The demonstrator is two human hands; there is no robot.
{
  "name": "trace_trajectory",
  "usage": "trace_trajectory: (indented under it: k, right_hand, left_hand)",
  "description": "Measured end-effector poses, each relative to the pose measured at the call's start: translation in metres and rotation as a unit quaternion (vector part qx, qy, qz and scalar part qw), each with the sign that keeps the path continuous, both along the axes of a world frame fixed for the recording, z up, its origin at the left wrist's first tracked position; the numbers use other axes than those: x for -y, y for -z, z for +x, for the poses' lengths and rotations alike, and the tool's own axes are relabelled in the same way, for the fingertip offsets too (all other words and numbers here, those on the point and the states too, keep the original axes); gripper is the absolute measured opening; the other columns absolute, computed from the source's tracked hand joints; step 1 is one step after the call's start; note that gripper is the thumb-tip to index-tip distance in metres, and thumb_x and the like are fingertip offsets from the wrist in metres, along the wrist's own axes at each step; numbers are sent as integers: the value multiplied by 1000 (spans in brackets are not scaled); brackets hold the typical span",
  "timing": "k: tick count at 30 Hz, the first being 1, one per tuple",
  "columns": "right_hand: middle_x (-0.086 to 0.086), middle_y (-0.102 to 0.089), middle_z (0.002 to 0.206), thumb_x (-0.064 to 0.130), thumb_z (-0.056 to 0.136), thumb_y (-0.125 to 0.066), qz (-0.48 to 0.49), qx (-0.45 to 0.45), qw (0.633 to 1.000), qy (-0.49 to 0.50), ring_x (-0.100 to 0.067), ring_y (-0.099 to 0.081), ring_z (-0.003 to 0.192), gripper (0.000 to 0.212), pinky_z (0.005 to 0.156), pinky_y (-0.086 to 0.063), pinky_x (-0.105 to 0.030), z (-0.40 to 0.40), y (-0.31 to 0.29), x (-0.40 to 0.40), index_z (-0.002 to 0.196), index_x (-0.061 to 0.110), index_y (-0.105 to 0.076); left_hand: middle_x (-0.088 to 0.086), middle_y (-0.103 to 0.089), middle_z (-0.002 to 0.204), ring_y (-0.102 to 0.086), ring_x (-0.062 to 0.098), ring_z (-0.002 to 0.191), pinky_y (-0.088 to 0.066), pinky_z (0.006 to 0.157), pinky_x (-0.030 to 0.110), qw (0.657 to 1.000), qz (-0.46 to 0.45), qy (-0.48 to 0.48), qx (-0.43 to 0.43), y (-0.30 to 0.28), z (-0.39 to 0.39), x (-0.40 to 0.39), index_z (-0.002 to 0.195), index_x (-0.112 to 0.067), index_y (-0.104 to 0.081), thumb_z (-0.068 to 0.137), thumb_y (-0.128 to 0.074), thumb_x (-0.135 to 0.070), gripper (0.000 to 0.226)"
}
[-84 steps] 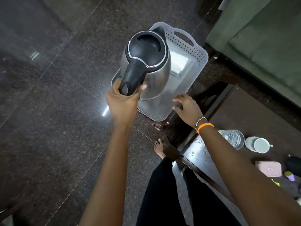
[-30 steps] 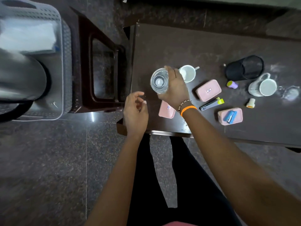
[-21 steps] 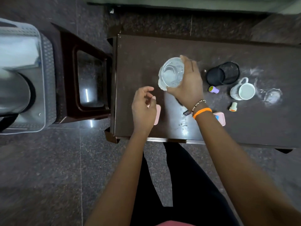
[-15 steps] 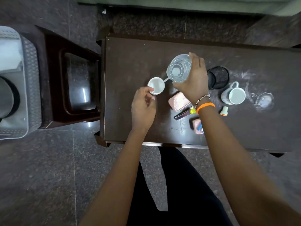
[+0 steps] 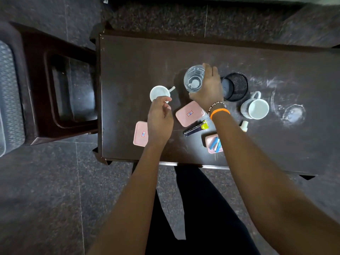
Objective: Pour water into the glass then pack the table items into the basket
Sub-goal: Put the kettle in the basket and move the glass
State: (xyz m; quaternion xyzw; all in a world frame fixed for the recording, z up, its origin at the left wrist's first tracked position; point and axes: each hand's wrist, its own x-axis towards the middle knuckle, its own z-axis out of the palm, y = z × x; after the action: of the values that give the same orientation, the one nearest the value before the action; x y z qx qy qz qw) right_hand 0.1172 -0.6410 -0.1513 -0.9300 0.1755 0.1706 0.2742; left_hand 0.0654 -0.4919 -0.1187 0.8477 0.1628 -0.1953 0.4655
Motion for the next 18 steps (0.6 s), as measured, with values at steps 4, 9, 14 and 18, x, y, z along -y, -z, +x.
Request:
trace_trajectory:
  k: [4, 9, 14, 18]
  right_hand:
    - [-16, -41, 133, 11, 62, -73, 1, 5, 1000, 17, -35, -45, 119, 86, 100, -40, -40, -4, 5, -2, 137, 5, -31]
    - [-15, -31, 144, 17, 65, -80, 20, -28, 999, 17, -32, -35, 131, 99, 108, -34, -39, -6, 6, -2, 143, 6, -20]
    - [-16, -36, 146, 26, 82, -65, 9, 30, 999, -7, -30, -30, 138, 73, 115, -21, -36, -9, -16, -16, 141, 3, -28]
    - [-12, -56, 129, 23, 92, -52, 85, 84, 993, -18, -27, -49, 122, 38, 100, -37, -34, -14, -48, -56, 126, 6, -51]
  left_hand:
    - [11, -60, 107, -57, 23, 96, -42, 83, 26, 1000, -1, -3, -8, 6, -2, 6, 109, -12, -58, 90, -46, 1, 26]
    - [10, -60, 106, -53, 13, 85, -44, 83, 26, 1000, -6, -25, -16, 4, -2, 5, 109, -12, -58, 89, -48, 1, 26]
    - [4, -60, 101, -52, 9, 85, -41, 78, 13, 996, -25, -87, -10, -5, -4, -16, 111, -11, -58, 89, -51, -1, 25]
    - [-12, -52, 84, -49, 0, 76, -40, 73, 7, 986, -46, -160, 7, -22, -5, -53, 107, -15, -59, 89, -51, -2, 23]
